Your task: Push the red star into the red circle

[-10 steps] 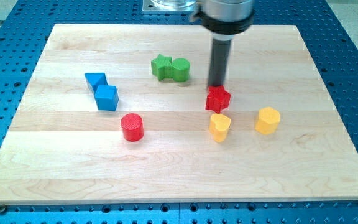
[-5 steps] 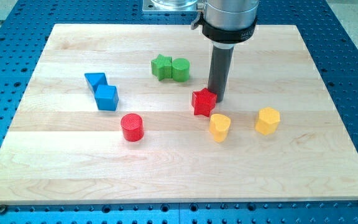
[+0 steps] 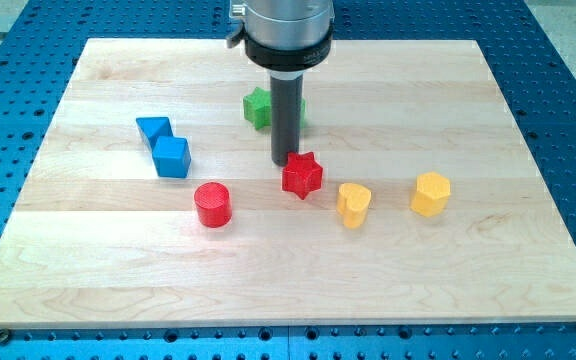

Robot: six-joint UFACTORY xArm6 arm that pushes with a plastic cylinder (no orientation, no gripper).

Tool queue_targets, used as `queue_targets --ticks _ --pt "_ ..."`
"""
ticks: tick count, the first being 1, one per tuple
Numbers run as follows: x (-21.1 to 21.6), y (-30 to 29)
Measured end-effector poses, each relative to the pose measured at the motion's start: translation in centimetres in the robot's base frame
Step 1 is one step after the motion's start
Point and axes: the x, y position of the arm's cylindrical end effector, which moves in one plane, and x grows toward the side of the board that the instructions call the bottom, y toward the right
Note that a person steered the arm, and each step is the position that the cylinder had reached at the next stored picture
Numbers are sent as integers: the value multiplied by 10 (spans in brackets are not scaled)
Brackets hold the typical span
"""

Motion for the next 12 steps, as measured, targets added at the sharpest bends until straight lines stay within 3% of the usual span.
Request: queue_targets --ticks 2,3,5,8,10,12 --pt "8 129" --pt "21 121" --pt "0 44" --pt "32 58" --pt "34 5" --pt "39 -6"
